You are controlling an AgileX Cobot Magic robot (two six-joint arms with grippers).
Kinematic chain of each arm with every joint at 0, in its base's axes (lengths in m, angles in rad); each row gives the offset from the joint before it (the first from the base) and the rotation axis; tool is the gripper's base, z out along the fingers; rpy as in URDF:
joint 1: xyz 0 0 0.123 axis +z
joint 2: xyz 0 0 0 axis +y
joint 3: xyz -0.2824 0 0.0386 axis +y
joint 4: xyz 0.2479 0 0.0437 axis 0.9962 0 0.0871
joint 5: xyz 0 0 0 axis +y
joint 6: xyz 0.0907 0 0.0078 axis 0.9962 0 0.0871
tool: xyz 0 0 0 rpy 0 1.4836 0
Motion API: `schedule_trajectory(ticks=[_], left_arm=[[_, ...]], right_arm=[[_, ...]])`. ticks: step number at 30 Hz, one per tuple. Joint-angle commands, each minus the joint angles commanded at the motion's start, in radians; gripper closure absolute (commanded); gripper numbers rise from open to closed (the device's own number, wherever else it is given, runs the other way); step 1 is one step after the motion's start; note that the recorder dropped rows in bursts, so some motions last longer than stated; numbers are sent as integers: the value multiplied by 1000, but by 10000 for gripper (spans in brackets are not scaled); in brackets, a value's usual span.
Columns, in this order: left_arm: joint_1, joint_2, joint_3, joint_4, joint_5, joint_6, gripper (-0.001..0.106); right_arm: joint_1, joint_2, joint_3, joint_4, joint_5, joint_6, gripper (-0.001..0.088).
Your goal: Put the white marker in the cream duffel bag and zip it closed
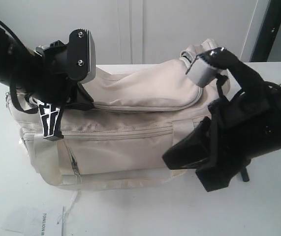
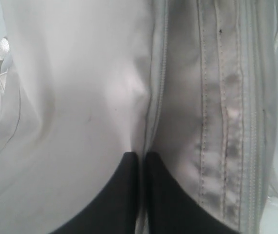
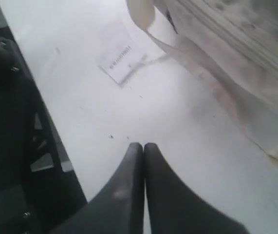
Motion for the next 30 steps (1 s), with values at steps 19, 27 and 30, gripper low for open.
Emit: schedule_trajectory(ticks=[19, 27, 30], left_arm=[[2, 1, -155, 68, 128, -280, 1053], [2, 11, -191, 111, 147, -356, 1053], [2, 24, -205, 116, 156, -370, 1053]], right_arm=[[231, 228, -58, 107, -431, -605, 286], [362, 349, -170, -12, -626, -570, 288], [405, 419, -213, -116, -657, -572, 288]])
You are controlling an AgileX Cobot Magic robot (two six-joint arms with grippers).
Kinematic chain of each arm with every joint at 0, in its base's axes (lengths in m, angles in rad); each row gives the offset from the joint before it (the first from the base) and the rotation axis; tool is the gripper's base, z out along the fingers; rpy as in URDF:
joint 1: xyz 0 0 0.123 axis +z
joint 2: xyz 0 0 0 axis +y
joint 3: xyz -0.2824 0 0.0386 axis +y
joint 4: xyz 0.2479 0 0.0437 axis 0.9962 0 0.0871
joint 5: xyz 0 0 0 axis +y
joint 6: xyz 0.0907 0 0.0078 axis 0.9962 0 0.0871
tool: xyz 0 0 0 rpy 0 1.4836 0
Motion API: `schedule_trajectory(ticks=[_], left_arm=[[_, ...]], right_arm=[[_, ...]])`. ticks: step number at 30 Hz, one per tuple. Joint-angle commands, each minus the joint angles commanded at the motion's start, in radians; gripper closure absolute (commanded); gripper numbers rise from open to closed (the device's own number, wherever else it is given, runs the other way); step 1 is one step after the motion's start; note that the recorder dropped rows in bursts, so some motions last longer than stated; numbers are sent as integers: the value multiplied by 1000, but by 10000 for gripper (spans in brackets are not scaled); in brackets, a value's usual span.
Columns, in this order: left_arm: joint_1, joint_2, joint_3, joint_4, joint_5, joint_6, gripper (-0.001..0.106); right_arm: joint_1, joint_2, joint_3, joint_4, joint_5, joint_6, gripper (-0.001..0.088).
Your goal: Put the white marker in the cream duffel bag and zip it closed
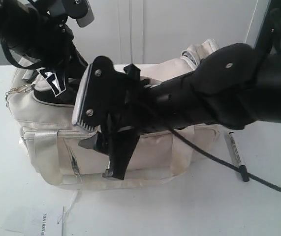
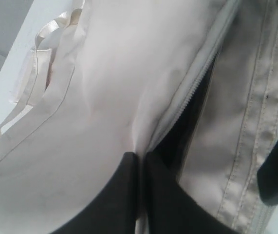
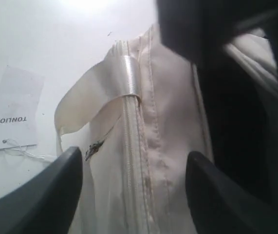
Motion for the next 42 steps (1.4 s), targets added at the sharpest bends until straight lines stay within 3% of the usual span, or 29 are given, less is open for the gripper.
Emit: schedule_trajectory(ticks=[6, 10, 11, 14, 19, 25, 31, 36, 42], left_arm=[[0, 0, 0, 10, -2, 0, 1053], [0, 0, 0, 10, 1, 0, 1053], [0, 0, 0, 10, 1, 0, 1053], [0, 0, 0, 10, 1, 0, 1053], [0, 0, -10, 36, -16, 0, 1053], [0, 0, -91, 65, -30, 0, 1053], [4, 12, -138, 127, -114, 4, 1053], [39, 57, -175, 132, -155, 3, 1053], [83, 95, -177, 132, -286, 7, 1053]], right_arm=[[24, 90, -7, -70, -193, -3, 314], [24, 129, -7, -119, -251, -3, 352], [24, 136, -7, -119, -261, -3, 428], [24, 136, -7, -119, -262, -3, 874], [24, 136, -5, -117, -254, -3, 868], [24, 136, -5, -115, -247, -3, 868], [24, 136, -5, -115, -244, -3, 868], [24, 136, -5, -115, -244, -3, 868], [24, 136, -5, -115, -244, -3, 868]])
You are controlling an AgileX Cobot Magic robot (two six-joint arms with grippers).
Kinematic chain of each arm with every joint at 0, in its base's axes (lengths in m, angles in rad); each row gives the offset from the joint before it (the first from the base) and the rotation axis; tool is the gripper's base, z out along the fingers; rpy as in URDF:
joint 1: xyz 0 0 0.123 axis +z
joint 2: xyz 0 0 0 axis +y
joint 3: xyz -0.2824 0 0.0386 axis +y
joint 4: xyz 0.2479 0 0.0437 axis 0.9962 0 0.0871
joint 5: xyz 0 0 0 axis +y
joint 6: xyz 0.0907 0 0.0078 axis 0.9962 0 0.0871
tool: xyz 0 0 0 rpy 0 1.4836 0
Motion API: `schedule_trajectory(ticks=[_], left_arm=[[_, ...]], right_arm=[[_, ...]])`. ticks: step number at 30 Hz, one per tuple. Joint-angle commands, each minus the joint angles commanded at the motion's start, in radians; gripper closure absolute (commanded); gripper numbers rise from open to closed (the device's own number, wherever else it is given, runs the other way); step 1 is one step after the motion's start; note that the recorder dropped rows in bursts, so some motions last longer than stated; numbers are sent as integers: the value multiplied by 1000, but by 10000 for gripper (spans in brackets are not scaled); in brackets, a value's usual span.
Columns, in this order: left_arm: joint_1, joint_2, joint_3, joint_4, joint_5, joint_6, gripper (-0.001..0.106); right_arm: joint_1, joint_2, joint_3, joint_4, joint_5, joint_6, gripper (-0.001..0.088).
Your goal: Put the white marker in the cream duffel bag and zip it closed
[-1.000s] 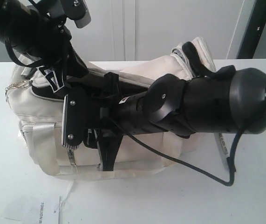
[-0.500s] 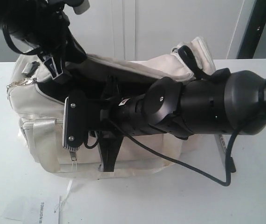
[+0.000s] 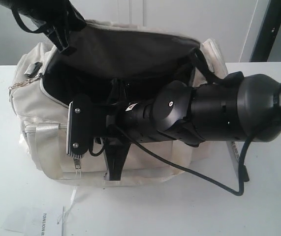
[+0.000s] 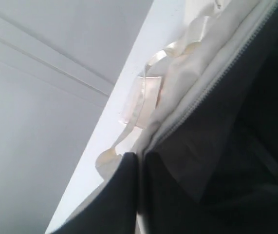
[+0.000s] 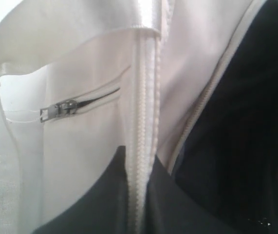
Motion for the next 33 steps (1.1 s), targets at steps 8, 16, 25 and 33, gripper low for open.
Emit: schedule_trajectory(ticks=[8, 16, 25, 33], left_arm=[[37, 43, 0, 6, -222, 0, 1053], [46, 114, 0, 11, -444, 83, 1053], [68, 173, 0, 11, -668, 126, 1053], [68, 179, 0, 7, -653, 131, 1053]], right_arm=[[0, 0, 0, 0, 0, 0, 868], [0, 0, 0, 0, 0, 0, 868], [0, 0, 0, 0, 0, 0, 868], [0, 0, 0, 0, 0, 0, 868]])
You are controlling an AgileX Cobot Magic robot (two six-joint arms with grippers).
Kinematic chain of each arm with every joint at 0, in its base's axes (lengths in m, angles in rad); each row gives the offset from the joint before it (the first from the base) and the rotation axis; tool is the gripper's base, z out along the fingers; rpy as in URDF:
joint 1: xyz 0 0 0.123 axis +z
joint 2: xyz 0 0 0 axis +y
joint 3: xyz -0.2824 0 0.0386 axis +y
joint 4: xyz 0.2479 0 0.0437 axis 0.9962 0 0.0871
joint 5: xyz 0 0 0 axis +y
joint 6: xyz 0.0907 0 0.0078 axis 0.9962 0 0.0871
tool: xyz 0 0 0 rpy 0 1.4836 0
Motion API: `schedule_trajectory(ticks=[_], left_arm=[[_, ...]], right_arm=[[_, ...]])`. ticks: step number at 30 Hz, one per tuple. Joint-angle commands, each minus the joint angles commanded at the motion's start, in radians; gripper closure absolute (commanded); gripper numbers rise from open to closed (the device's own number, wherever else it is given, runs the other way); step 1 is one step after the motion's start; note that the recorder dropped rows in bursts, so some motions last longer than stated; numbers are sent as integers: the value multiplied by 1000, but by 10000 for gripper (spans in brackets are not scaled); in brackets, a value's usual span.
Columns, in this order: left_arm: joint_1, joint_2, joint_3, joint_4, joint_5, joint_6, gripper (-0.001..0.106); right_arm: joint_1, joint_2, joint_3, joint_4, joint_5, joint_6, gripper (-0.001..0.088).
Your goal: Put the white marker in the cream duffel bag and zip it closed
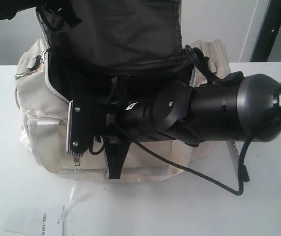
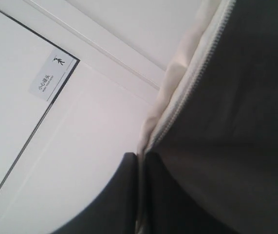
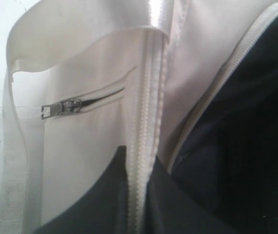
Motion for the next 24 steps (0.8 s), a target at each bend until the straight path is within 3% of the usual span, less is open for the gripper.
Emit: schedule_trajectory(ticks=[3, 5, 10, 14, 16, 21, 24], left_arm=[[0, 0, 0, 0, 22, 0, 1048], [-2, 0, 0, 0, 27, -5, 993], [-2, 0, 0, -33, 35, -8, 908], [-2, 0, 0, -33, 60, -8, 922], [-2, 0, 2, -33, 63, -8, 922], [-2, 0, 2, -33, 66, 3, 922], [-2, 0, 2, -33, 66, 3, 922]], right_arm=[[0, 0, 0, 0, -17, 0, 847], [0, 0, 0, 0, -33, 0, 758], [0, -12, 0, 2, -59, 8, 381], [0, -81, 0, 61, -108, 139, 178], [0, -135, 2, 99, -130, 225, 139], [-4, -284, 24, 202, -130, 409, 138], [-4, -348, 37, 207, -56, 482, 138]])
